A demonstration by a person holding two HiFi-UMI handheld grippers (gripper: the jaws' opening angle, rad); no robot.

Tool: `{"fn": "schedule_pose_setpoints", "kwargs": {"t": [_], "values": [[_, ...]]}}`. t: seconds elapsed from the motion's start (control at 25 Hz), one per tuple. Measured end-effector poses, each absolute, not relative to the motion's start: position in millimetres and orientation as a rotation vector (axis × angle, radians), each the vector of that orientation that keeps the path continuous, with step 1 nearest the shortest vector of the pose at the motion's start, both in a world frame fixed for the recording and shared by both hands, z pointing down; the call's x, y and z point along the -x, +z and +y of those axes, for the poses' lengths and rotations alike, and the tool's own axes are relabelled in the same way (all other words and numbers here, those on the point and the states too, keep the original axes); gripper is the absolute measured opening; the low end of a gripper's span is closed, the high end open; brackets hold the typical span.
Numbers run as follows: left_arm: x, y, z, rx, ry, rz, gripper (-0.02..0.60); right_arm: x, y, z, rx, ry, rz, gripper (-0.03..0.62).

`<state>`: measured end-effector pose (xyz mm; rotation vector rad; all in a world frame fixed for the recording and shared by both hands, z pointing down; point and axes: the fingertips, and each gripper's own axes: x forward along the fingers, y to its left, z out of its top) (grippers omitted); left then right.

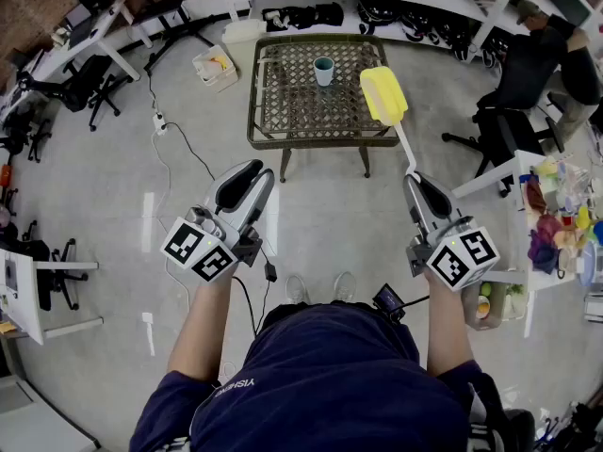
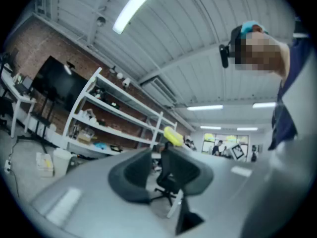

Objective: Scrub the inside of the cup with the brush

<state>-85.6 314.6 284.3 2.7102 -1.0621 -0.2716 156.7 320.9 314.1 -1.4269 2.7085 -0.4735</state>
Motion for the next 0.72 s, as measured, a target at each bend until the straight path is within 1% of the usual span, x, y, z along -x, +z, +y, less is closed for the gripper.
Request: {"fn": "schedule_pose_setpoints", "kwargs": {"t": [0.72], "values": [[53.3, 299.8, 319.5, -2.680, -0.255, -1.125, 0.106, -186.2, 328.2, 315.0, 1.382, -0.509, 2.695, 0.032]]}}
